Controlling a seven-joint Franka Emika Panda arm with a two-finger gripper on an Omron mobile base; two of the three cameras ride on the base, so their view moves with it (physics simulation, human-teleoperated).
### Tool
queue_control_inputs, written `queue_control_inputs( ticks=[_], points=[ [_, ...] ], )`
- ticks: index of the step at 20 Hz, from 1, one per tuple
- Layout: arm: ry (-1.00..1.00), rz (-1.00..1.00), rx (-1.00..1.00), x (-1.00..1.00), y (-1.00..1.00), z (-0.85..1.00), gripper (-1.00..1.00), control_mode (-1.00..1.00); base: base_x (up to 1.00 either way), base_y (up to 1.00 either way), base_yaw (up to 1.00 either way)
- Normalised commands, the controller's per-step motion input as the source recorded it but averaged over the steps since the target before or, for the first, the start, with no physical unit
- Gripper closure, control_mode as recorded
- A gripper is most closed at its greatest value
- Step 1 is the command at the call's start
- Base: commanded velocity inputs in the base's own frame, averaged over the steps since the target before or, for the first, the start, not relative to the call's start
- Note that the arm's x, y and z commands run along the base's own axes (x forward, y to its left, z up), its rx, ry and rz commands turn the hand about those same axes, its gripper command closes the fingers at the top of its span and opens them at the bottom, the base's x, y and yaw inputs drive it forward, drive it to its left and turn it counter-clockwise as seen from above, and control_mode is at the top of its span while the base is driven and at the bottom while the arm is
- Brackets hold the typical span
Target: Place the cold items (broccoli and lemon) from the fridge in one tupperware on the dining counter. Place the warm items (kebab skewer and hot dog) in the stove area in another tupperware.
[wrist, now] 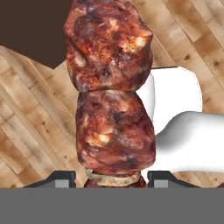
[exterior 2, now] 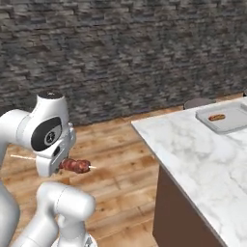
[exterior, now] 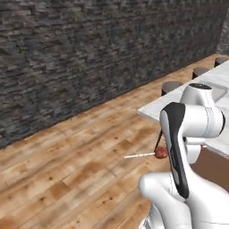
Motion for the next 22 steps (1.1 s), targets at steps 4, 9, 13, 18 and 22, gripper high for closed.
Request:
queue_control_inputs(
  ticks=[4,9,13,18,22],
  points=[
    [0.0,0.0,0.0,0.0,0.0,0.0,1.0,1.0,0.59,0.6,-0.64],
    [0.0,0.0,0.0,0.0,0.0,0.0,1.0,1.0,0.57,0.85,-0.55],
    [0.0,0.0,0.0,0.0,0.0,0.0,1.0,1.0,0.7,0.95,-0.53],
    [0.0,0.0,0.0,0.0,0.0,0.0,1.0,1.0,0.69,0.91,-0.54],
    [0.0,0.0,0.0,0.0,0.0,0.0,1.0,1.0,0.53,0.84,-0.58]
  ],
)
